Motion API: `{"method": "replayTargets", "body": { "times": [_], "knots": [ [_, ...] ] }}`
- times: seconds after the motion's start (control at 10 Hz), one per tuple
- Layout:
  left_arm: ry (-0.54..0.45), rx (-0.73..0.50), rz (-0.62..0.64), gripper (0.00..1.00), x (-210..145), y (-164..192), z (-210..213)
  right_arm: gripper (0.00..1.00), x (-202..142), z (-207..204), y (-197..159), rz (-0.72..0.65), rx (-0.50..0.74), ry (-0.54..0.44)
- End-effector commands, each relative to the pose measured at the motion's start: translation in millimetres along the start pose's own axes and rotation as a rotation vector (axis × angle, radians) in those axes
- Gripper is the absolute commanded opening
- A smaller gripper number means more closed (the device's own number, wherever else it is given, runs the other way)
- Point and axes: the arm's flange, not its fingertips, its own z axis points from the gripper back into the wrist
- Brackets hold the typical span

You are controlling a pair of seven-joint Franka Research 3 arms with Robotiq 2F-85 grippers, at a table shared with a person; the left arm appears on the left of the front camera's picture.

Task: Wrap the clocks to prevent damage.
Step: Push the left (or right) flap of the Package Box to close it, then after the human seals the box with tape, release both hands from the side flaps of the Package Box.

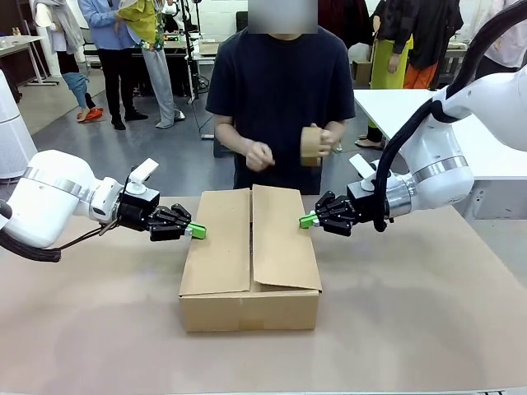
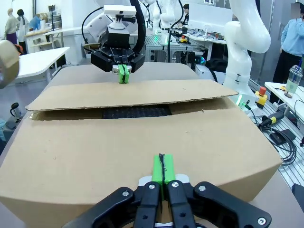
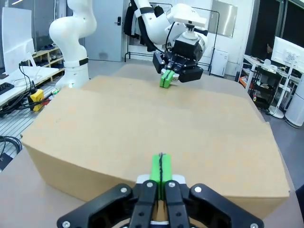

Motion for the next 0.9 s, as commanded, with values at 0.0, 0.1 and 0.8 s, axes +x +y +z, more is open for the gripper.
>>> {"method": "replayTargets", "body": {
  "times": [0.0, 0.1, 0.8],
  "knots": [
    [0.004, 0.010, 0.015, 0.01, -3.6, 2.2, -1.7, 0.01, -4.3, 1.2, 0.8, -0.006, -0.010, 0.010],
    [0.004, 0.010, 0.015, 0.01, -3.6, 2.2, -1.7, 0.01, -4.3, 1.2, 0.8, -0.006, -0.010, 0.010],
    [0.004, 0.010, 0.015, 0.01, -3.6, 2.2, -1.7, 0.01, -4.3, 1.2, 0.8, -0.006, -0.010, 0.010]
  ]
}}
